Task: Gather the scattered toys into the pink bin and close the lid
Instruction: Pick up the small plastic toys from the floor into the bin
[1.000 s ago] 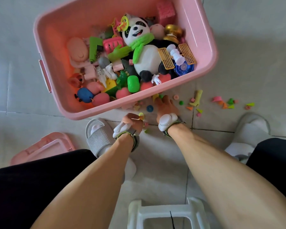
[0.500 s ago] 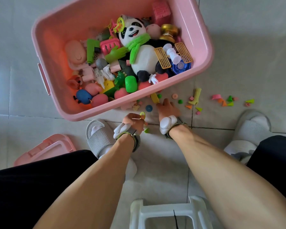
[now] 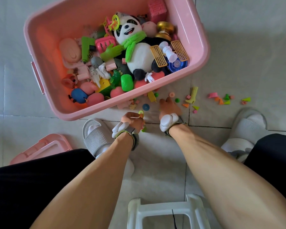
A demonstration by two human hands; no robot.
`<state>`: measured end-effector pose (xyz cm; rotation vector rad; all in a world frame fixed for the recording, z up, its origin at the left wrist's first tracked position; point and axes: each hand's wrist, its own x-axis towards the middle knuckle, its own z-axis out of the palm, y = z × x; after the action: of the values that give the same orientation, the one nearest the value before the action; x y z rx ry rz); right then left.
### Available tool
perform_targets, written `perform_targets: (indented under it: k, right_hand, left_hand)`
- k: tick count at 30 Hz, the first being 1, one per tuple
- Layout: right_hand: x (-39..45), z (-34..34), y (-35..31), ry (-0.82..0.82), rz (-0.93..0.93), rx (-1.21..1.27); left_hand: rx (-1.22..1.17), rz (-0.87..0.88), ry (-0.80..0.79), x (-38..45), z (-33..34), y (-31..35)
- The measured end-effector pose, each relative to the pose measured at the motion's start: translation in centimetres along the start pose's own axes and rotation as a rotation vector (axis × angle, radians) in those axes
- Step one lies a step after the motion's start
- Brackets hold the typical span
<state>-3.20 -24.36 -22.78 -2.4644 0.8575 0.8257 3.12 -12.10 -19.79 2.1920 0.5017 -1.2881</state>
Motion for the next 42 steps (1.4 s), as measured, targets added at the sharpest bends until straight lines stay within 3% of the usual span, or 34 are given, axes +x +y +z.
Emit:
perform_targets:
  k: [6, 11, 15, 18, 22, 26, 32, 37, 42]
  right_hand:
    - [-0.5, -1.3, 1.5, -0.029, 0.109, 0.195]
    - [-2.7, -2.9, 2.1, -0.137, 0.28, 0.853]
    - [-5.4, -4.8, 2.0, -0.115, 0.288, 1.078]
    - [-8.6, -7.3, 2.2, -0.044, 0.211, 1.175]
    - [-11.8, -10.7, 2.1, 0.026, 0.135, 1.152]
    - [-14.4, -14.8, 1.6, 0.093, 0.04, 1.131]
    - [-15.8, -22.1, 0.6, 0.129, -0.075, 0.976]
    - [-16.4, -26.4, -0.2, 0.257, -0.128, 0.867]
    - [-14.6, -29.2, -0.7, 0.2, -0.182, 0.89]
  left_hand:
    - [-0.052, 0.016, 0.02, 0.0, 0.2, 0.0]
    - [-0.039, 0.054, -0.06, -1.2, -0.6, 0.1]
    - [0.036, 0.098, -0.099, -1.1, -0.5, 0.3]
    - [0.033, 0.251, -0.06, -5.4, -1.1, 1.5]
    - [0.122, 0.36, -0.016, -10.2, -2.6, 2.7]
    - [0.147, 0.404, -0.107, -15.3, -4.3, 4.6]
    - [0.126, 0.558, -0.083, -21.0, -8.0, 8.7]
    - [0.112, 0.649, -0.066, -22.7, -10.2, 12.4]
    - [0.065, 0.63, -0.088, -21.3, -11.4, 15.9]
